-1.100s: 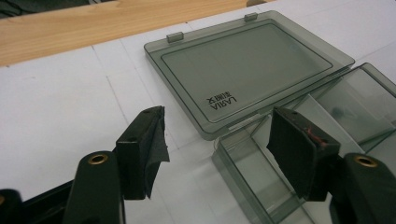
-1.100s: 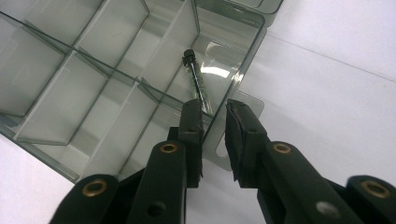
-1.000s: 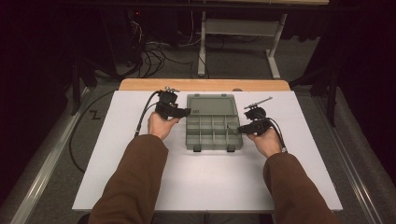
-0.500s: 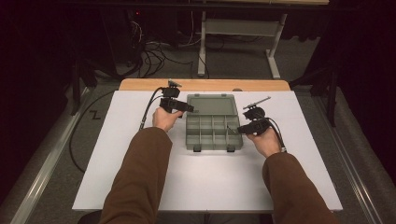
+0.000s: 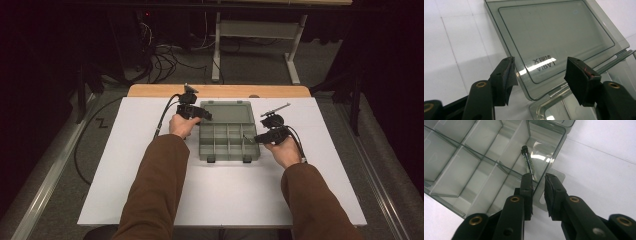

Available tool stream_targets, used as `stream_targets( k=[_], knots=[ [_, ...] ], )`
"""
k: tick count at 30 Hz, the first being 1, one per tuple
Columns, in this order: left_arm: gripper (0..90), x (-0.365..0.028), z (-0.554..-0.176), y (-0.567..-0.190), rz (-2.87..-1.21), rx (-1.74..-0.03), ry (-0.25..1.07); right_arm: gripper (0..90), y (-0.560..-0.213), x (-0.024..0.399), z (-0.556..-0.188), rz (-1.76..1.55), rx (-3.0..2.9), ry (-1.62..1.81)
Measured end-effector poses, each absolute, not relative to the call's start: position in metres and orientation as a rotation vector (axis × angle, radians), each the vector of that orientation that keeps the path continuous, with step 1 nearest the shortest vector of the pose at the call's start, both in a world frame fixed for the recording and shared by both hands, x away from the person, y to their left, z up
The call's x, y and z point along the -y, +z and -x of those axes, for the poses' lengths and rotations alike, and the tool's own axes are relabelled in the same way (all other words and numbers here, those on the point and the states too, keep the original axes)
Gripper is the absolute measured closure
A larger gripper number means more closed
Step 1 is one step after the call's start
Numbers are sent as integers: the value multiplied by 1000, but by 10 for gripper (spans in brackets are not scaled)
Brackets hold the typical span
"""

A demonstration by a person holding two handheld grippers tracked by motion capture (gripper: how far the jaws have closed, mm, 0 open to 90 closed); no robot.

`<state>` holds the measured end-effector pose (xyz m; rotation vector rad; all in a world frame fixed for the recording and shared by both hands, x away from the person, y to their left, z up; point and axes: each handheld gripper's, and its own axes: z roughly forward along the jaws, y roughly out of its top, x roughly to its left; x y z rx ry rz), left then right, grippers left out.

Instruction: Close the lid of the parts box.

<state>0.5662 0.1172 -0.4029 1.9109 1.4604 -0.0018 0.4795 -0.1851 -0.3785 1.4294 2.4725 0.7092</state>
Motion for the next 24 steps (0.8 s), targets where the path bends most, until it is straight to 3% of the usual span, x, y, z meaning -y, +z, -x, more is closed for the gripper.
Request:
stream_targets(
  k=[24],
  knots=[
    [442, -120, -574, -420, -1887, -1488, -97, 782, -378, 184, -480, -1418, -2478, 693]
  ],
)
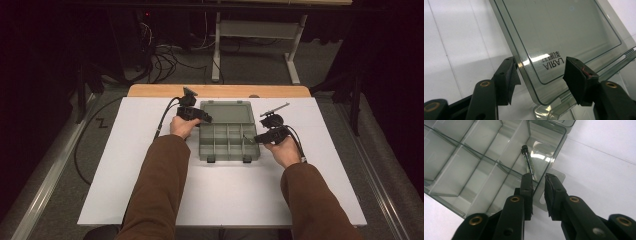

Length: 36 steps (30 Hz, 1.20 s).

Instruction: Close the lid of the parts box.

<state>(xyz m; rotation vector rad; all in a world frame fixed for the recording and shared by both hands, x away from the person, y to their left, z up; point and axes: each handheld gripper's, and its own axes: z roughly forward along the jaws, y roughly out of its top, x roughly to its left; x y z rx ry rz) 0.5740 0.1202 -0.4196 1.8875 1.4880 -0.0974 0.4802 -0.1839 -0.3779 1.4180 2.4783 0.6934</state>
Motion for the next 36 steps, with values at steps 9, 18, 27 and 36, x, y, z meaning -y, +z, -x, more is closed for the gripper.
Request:
stream_targets(
  k=[9, 18, 27, 36],
  knots=[
    [474, -120, -570, -411, -1892, -1465, -42, 782, -377, 182, -480, -1422, -2476, 677],
    [478, -120, -566, -401, -1892, -1428, 8, 784, -376, 181, -481, -1437, -2479, 659],
    [484, -121, -560, -390, -1890, -1385, 47, 785, -375, 179, -482, -1442, -2485, 634],
    [511, -117, -553, -382, -1940, -1332, 132, 786, -375, 179, -482, -1444, -2485, 629]
  ],
)
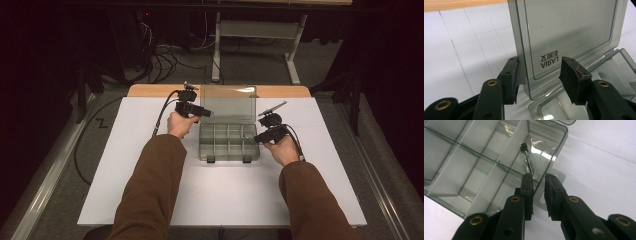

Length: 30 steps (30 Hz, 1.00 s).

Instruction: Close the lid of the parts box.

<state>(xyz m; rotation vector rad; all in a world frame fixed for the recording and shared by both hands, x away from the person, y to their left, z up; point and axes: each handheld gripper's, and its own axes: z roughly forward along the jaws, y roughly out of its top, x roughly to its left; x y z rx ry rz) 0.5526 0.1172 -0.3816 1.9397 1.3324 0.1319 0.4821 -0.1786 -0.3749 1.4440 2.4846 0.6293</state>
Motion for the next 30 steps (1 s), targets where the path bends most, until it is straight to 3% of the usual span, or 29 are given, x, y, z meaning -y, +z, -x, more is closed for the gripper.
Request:
stream_targets(
  k=[30],
  knots=[
    [561, -111, -531, -368, -2075, -1204, 299, 787, -375, 177, -481, -1440, -2475, 620]
  ],
)
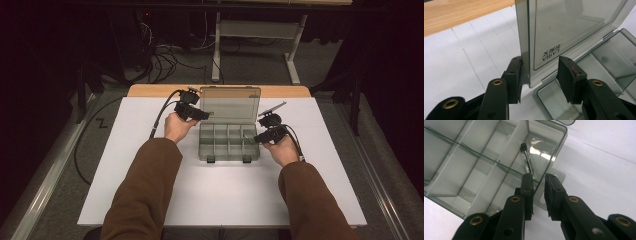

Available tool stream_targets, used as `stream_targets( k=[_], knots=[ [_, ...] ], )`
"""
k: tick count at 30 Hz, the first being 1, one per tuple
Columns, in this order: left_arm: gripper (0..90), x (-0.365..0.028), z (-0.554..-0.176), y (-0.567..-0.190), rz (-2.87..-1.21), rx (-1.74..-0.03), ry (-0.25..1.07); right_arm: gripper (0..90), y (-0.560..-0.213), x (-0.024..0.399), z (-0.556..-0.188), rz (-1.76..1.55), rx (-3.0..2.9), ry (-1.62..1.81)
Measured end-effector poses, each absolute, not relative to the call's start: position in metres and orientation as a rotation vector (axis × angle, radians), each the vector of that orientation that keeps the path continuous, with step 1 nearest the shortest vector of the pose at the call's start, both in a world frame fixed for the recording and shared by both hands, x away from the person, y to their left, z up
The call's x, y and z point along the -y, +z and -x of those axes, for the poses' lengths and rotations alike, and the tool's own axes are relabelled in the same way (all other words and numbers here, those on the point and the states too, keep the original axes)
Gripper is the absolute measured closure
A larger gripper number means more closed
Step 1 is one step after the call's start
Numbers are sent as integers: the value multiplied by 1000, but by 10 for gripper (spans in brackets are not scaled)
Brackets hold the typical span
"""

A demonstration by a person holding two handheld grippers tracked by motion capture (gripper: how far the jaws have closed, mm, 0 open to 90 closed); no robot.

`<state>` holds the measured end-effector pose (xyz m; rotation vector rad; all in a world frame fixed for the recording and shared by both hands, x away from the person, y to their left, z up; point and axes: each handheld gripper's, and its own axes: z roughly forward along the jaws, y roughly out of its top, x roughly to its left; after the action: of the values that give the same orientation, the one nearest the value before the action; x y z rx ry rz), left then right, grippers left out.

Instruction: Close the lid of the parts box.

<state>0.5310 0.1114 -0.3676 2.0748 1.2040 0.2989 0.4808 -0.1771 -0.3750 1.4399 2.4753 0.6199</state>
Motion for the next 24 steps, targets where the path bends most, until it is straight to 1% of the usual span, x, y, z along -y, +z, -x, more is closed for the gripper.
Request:
stream_targets(
  k=[7, 10, 16, 17, 24],
  knots=[
    [558, -110, -528, -364, -2088, -1182, 319, 787, -375, 177, -481, -1441, -2475, 618],
    [545, -110, -527, -363, -2079, -1178, 327, 787, -375, 177, -481, -1443, -2473, 619],
    [553, -110, -523, -357, -2050, -1156, 343, 787, -375, 176, -480, -1438, -2468, 618],
    [554, -70, -525, -364, -1394, -1388, 315, 787, -375, 176, -480, -1439, -2469, 619],
    [558, -69, -516, -364, -1405, -1365, 317, 786, -375, 177, -480, -1439, -2467, 621]
  ],
)
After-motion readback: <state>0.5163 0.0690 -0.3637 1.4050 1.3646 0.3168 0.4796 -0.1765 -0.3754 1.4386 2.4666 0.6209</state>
